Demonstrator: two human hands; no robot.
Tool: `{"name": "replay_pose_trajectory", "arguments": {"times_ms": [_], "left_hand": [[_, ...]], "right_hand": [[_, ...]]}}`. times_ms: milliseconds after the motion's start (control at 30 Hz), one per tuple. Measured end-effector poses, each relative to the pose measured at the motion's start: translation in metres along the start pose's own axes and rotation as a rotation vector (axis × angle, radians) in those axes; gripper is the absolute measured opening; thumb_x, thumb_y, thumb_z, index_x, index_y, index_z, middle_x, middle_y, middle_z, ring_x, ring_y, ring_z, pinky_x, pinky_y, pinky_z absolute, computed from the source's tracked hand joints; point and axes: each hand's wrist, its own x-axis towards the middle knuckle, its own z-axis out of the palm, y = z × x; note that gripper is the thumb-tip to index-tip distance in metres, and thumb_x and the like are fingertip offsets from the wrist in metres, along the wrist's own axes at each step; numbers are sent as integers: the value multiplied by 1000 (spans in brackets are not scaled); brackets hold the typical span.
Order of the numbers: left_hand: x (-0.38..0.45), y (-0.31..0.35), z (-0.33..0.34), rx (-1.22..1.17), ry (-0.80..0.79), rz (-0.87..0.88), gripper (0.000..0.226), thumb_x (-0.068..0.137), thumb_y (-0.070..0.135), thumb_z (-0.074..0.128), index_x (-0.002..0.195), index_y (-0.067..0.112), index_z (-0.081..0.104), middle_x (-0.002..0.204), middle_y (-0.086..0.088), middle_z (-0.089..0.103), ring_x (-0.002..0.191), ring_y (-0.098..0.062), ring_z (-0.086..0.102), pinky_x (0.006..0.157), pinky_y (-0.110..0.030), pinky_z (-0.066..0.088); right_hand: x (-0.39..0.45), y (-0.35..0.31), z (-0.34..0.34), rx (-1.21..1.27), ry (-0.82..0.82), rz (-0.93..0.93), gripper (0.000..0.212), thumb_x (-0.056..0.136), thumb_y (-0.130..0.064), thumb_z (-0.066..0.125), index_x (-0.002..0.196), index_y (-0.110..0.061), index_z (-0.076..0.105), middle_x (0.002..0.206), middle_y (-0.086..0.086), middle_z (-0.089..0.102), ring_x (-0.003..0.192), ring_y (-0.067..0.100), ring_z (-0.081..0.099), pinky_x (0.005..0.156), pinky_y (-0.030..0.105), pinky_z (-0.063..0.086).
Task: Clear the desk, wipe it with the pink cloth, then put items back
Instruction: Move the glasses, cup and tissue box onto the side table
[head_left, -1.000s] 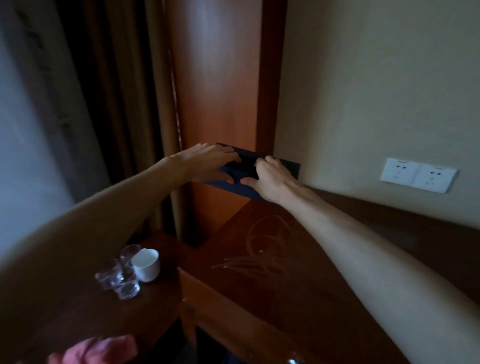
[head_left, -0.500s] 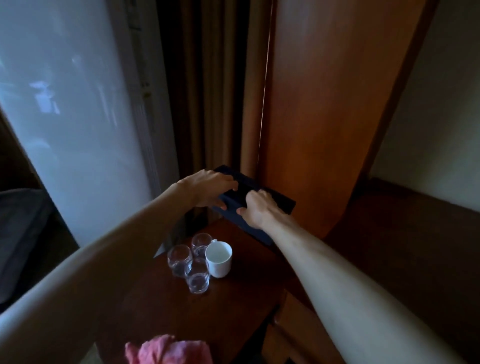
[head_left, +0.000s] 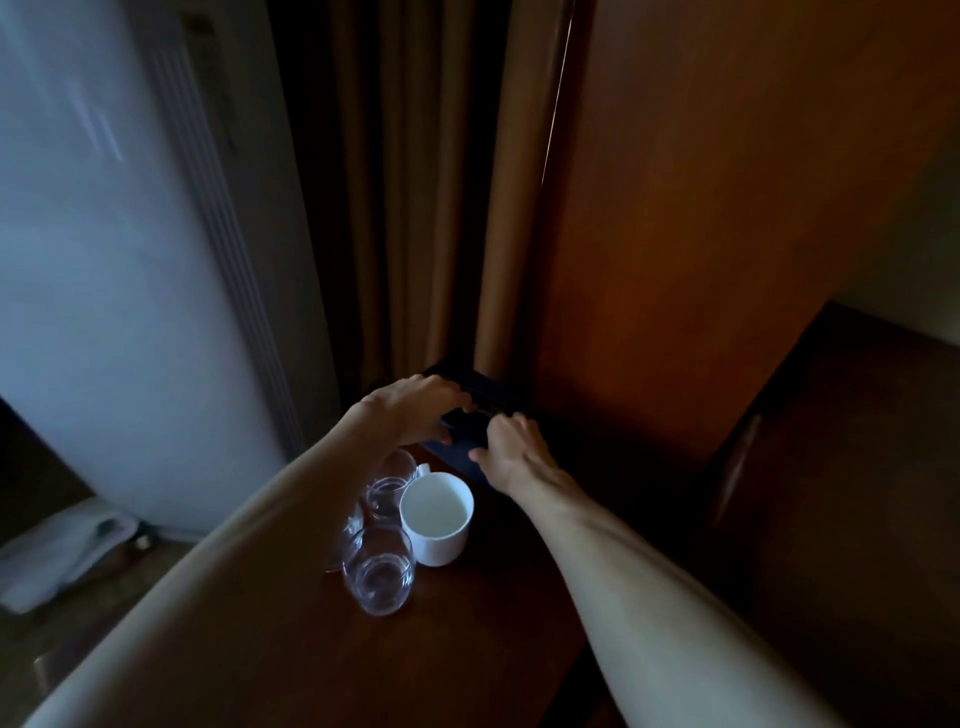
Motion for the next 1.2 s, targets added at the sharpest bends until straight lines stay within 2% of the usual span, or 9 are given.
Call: {"name": "replay_pose_trajectory", "arguments": {"times_ms": [267,400,500,600,700,800,1067,1133,1200], "left_hand": [[7,-5,11,-26,-116,17,56,82,31,82,135,31,62,133,3,63,119,-21,62,98,-33,50],[1,-4,10,-4,-140,24,51,81,36,81,130,34,67,126,5,68,114,-19,65,94,-30,52],[2,-6,4,-37,-165,17,38,79,47,80,116,36,75,113,17,73,108,-8,66,90,-25,50],[5,-6,1,-159,-92,-80,40,74,58,80,106,35,76,104,17,75,104,-8,68,92,-32,54],[7,-3,15,-212,40,-206,69,74,65,77,134,34,62,133,3,64,125,-23,59,101,-41,51],[10,-1,33,-194,-105,-267,108,76,74,69,160,22,26,165,-9,27,148,-32,31,118,-48,33],[11,2,46,-96,-180,-305,106,83,76,58,163,22,12,170,-7,8,153,-33,18,119,-50,31],[10,6,41,-79,-204,-342,106,81,78,58,162,25,15,169,-5,14,151,-33,23,116,-50,35],[6,20,31,1,-193,-424,102,79,79,60,160,28,25,161,-3,33,145,-30,36,106,-45,43]], "right_hand": [[2,4,20,-33,-88,27,50,94,-28,72,137,-7,59,140,20,57,130,37,54,107,40,47],[-4,6,12,-44,-190,21,39,97,-16,61,134,-5,59,141,18,56,127,37,57,100,40,49],[-5,8,-5,13,-293,38,45,94,-23,62,136,-7,58,144,17,53,129,34,56,102,39,48],[0,18,-19,98,-216,63,46,88,-31,70,128,-9,66,134,15,61,121,31,62,97,34,51],[1,33,-19,68,-98,35,54,88,-40,74,132,-13,60,137,11,52,126,33,55,102,39,48],[-3,39,-3,20,-203,31,77,85,-53,75,149,-23,43,147,9,39,139,33,42,113,44,40],[0,36,8,-25,-233,28,88,91,-55,67,160,-21,25,164,7,19,153,30,19,121,44,29],[1,33,2,-70,-272,35,88,91,-56,67,159,-19,26,161,8,22,150,32,25,118,44,32],[2,31,-8,-164,-320,31,87,88,-56,70,157,-17,33,157,11,31,145,34,36,113,43,38]]}}
